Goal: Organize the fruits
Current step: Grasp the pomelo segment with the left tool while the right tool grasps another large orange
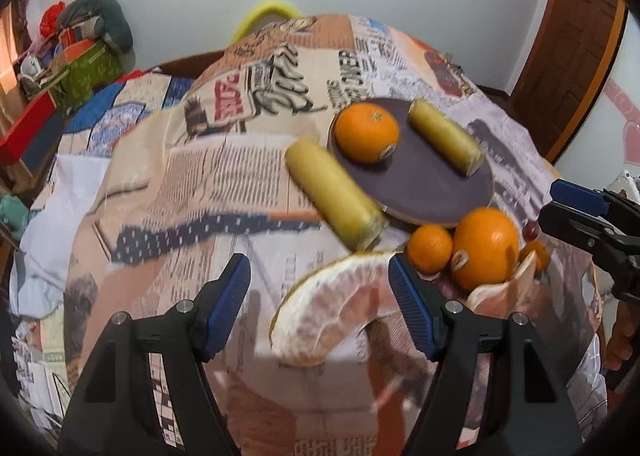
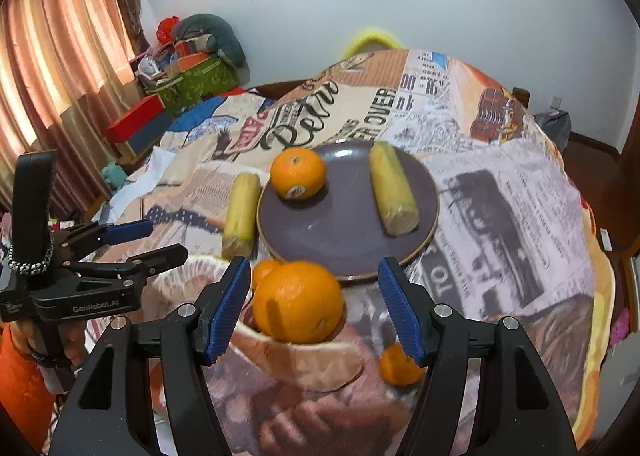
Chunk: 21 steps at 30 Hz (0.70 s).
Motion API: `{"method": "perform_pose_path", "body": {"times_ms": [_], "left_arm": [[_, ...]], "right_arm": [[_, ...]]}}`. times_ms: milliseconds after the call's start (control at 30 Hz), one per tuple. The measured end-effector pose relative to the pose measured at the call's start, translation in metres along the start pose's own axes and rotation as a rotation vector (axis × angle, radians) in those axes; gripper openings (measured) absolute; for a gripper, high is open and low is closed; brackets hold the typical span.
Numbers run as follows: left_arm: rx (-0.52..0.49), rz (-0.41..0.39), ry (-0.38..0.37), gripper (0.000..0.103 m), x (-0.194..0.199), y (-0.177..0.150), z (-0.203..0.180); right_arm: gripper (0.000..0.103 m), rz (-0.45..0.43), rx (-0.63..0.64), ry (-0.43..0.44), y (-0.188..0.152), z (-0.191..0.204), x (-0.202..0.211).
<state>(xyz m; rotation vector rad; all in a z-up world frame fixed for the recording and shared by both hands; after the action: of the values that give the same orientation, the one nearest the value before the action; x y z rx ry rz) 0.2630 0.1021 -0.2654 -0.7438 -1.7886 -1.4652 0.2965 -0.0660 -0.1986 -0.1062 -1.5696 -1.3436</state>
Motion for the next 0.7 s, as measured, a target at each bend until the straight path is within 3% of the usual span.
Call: {"method": "perform_pose_path", "body": {"times_ms": [300,500,700], "left_arm": [[0.021,0.064,-0.016,0.071,-0.021,-0.027,0.006],[0.010,0.060,-0.030,0.071,-0.024,-0.033,0.004],[-0.019,0.057,-0.042,0.063,-0.019,-0.038,-0.004]], "right_arm": [[0.068,0.082,-0.023,0.026,-0.024,0.009,-0.032],[0.070,0.106,-0.031,0.045,-0.029,0.015,-0.045],[0.063,0.099,-0.035,0.055,-0.026,0.014,-0.041]]}}
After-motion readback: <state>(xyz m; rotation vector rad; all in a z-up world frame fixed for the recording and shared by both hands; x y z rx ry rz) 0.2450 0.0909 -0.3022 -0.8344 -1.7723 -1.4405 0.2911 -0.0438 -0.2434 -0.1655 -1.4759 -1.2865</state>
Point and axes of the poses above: each gripper's, at about its wrist camera, not at the fingertips, and x roughly against the way its jaws point, z to its left, y to its top, the point moved 9 cm from there along -x, roughly the way its jaws point, and after that the axes turned 5 degrees about x, right-handed, at the moved point
